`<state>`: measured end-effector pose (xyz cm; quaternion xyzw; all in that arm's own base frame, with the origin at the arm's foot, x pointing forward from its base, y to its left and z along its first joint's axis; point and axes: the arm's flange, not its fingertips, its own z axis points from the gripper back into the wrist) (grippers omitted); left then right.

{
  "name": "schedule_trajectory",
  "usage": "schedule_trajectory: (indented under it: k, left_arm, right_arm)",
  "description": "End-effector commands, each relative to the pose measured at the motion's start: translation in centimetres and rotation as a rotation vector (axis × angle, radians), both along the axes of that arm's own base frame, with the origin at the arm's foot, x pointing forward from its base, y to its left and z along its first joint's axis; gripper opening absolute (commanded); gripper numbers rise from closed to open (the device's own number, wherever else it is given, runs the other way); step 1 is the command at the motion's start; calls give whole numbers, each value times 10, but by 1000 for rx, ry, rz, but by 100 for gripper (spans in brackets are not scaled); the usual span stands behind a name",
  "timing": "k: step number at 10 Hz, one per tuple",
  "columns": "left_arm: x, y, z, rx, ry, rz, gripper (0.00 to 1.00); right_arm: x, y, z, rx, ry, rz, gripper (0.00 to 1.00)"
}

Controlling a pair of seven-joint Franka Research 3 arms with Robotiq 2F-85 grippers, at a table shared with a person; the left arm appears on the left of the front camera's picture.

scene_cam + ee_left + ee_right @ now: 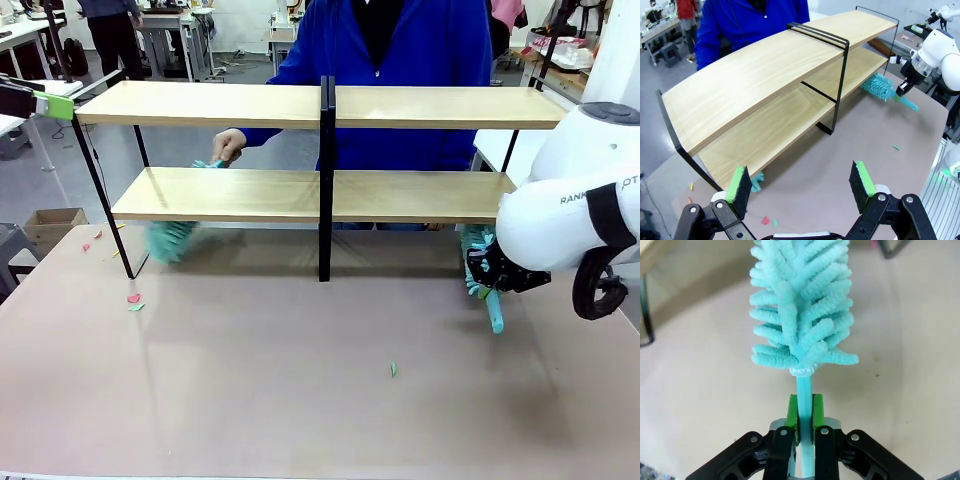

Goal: Clean the shelves.
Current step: Clean another randomly selected level of the Shelf with the Duster.

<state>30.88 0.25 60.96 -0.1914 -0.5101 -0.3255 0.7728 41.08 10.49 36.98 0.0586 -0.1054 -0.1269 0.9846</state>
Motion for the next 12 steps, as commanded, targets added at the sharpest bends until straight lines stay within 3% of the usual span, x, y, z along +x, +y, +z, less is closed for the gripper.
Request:
schedule_trajectory:
  k: [1, 4, 6, 10, 12]
  left_arm:
    - [-6, -3, -6, 5, 1, 16, 100]
    - [-6, -3, -6, 5, 1, 16, 100]
    - [-6, -3, -6, 5, 1, 16, 100]
    - [-6, -3, -6, 5, 1, 16, 100]
    - [-6, -3, -6, 5, 1, 16, 100]
  right_arm:
    - [-45, -19, 12, 144, 56, 195, 13]
    - [-89, -66, 62, 238, 237, 459, 13]
    - [-107, -116, 91, 289, 294, 567, 13]
    - [-137, -203, 161, 456, 291, 830, 13]
    - [-160, -245, 197, 459, 376, 974, 13]
